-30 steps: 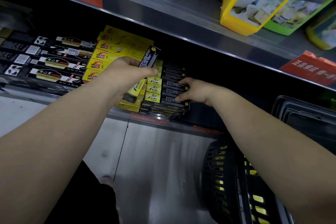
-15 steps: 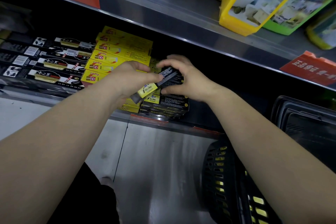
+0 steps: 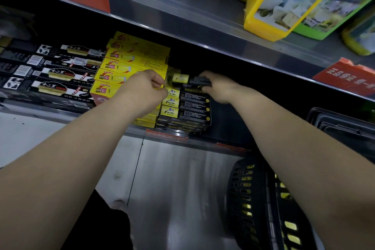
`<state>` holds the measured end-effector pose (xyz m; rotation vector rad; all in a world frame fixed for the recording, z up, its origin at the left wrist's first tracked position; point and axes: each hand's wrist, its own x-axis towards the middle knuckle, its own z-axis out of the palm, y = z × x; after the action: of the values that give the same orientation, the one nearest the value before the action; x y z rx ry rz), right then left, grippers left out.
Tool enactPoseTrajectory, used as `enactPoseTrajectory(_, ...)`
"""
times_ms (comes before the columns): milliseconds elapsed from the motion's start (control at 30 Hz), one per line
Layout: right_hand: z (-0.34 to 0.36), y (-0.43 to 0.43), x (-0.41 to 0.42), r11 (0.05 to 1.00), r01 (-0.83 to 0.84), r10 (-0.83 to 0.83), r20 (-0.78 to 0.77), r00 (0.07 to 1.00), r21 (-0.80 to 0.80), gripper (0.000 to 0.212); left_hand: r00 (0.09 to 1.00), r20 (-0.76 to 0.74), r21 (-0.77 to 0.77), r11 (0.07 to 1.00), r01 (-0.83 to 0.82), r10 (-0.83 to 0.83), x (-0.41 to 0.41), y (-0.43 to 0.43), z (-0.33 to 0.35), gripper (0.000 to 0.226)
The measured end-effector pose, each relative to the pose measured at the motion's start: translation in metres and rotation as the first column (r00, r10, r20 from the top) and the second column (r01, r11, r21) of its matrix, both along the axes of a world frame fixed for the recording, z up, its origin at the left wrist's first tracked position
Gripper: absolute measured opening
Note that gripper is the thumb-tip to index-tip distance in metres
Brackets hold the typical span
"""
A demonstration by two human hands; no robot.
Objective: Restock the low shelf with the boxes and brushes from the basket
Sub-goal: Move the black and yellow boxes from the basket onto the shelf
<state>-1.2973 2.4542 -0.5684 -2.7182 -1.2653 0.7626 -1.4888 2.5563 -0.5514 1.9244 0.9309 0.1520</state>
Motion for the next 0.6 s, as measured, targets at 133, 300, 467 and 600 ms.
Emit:
enactPoseTrajectory(133,-0.010,0.001,-0.010,0.998,-0.001,-0.012,-0.195,0.981,-0.069,0.049,0.998,-0.018,-0.054,0.997,0.053,-0.054,-0.001,-0.002,-0.003,0.024)
enactPoseTrajectory(300,-0.012,-0.006,-0.007,0.996,-0.014,-0.005,-0.204,0.979,-0.093,0.066,0.997,-0.033,-0.065,0.995,0.072,-0.075,-0.002,-0.002,-0.003,0.022)
enactPoseTrajectory(467,-0.012,-0.003,-0.011,0.995,-0.009,-0.010,-0.199,0.980,-0.096,0.068,0.995,-0.027,-0.055,0.994,0.092,-0.093,-0.002,-0.007,0.006,0.018)
enactPoseTrajectory(600,0.000,-0.006,-0.016,0.988,0.036,-0.056,-0.134,0.989,-0.147,0.075,0.991,-0.009,-0.021,0.991,0.134,-0.134,0.000,-0.020,0.020,0.020)
